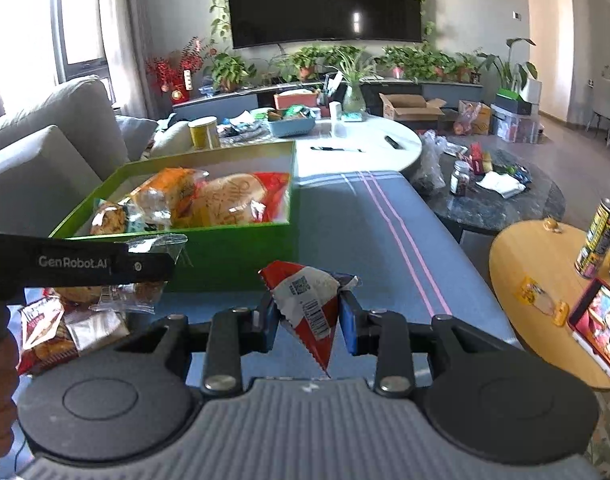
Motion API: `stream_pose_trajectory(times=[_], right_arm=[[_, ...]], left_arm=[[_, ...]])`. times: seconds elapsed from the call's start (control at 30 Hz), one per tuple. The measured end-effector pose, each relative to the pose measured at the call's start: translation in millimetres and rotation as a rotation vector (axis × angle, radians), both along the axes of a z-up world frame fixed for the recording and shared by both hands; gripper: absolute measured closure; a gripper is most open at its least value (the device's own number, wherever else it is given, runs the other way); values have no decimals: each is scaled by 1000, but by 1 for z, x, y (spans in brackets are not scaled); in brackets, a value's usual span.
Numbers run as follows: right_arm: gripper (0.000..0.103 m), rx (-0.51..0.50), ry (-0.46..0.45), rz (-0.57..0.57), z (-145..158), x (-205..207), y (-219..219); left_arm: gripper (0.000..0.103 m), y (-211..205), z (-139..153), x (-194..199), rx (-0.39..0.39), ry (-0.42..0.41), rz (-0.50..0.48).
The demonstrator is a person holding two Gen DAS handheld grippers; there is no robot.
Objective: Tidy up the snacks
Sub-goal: 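Grasp the red-white triangular packet with the right gripper while the left grasps the clear grain-bar packet, then carry the triangular packet with the right gripper while the left lowers the grain-bar packet into the box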
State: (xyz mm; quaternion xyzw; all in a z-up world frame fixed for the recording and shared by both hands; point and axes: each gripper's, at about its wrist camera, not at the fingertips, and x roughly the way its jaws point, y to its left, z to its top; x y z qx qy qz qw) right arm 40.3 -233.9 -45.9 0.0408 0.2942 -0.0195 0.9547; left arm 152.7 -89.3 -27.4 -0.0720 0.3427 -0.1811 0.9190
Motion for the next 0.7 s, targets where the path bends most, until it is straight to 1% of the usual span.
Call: stream_pose_trajectory(times=[0.17,0.4,0.53,0.7], right_arm=[[0,-5,-12,34,8,6,7],[0,0,-27,68,18,18,15],[0,-13,-37,90,24,25,22],[0,-18,-51,110,30,34,28]], left_arm=[[69,8,6,2,23,-21,43],[69,23,17,5,28,-60,71],[69,32,24,11,17,-58,90],[69,40,31,14,17,-85,105]])
